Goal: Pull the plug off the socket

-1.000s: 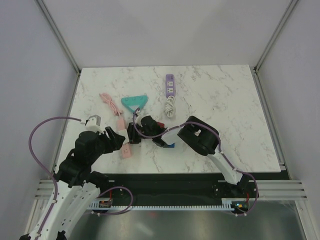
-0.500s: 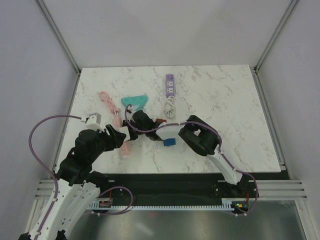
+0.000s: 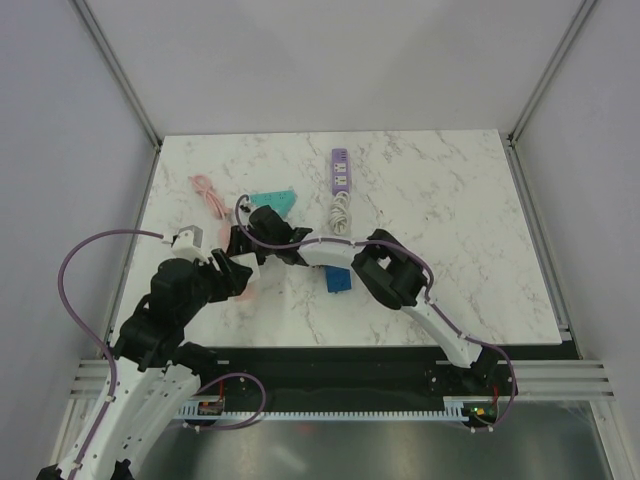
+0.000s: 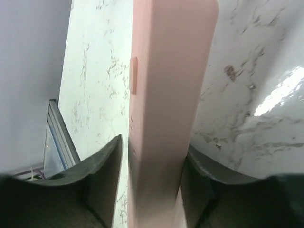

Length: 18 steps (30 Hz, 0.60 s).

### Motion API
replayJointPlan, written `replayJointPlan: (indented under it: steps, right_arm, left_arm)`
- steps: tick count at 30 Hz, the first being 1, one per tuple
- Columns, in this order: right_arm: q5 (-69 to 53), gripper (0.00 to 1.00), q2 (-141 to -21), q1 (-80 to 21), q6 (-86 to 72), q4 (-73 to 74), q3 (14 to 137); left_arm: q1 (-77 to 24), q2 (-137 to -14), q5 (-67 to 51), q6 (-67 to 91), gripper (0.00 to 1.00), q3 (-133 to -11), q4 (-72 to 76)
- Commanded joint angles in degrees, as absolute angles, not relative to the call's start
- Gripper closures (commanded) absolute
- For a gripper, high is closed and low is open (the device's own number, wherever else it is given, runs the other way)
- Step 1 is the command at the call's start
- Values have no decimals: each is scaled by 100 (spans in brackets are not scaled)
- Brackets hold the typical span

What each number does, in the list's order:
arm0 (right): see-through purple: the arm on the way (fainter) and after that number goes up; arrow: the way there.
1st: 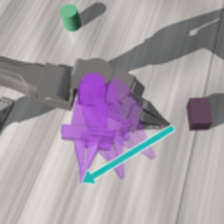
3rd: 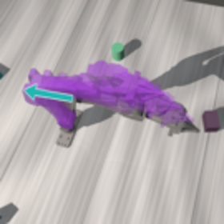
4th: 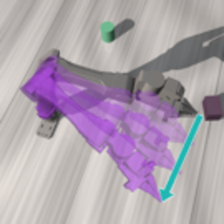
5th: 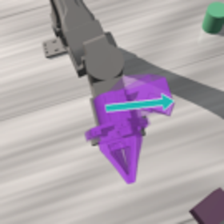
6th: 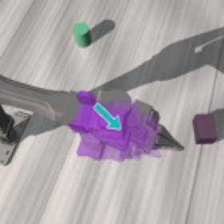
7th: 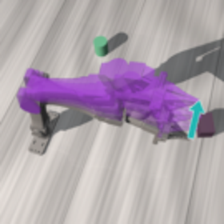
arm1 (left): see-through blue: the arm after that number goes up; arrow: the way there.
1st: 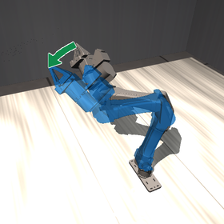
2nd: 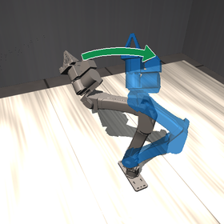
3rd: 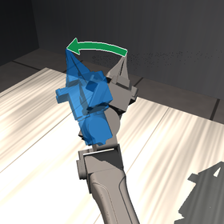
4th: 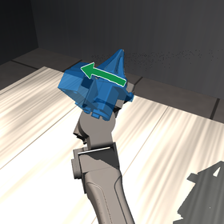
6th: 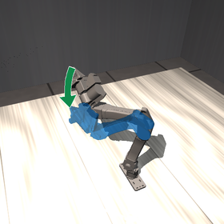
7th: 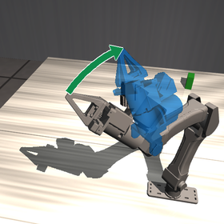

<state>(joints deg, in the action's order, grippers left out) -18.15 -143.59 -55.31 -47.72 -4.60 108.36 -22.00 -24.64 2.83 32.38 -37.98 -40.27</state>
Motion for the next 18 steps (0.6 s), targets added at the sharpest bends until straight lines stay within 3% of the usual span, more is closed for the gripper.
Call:
replayJointPlan:
  steps: [1, 3, 7, 18]
  right_arm:
    - [-1363, 39, -14319, -5362, -4386, 324, 10951]
    - [-1188, 32, -14195, -5326, -4150, 509, 10899]
    - [-889, 4, -13765, -5300, -3711, 1018, 10881]
    - [-71, 2, -12113, -4905, -3235, 1521, 9836]
  left_arm:
    - [-2215, -2469, 220, 3129, 98, -3946, -3648]
    - [-2215, -2505, 150, 3129, 98, -3946, -3604]
    - [-2215, -2654, 70, 3120, 98, -3929, -3568]
    - [-2224, -3030, -588, 3015, 98, -3885, -3419]
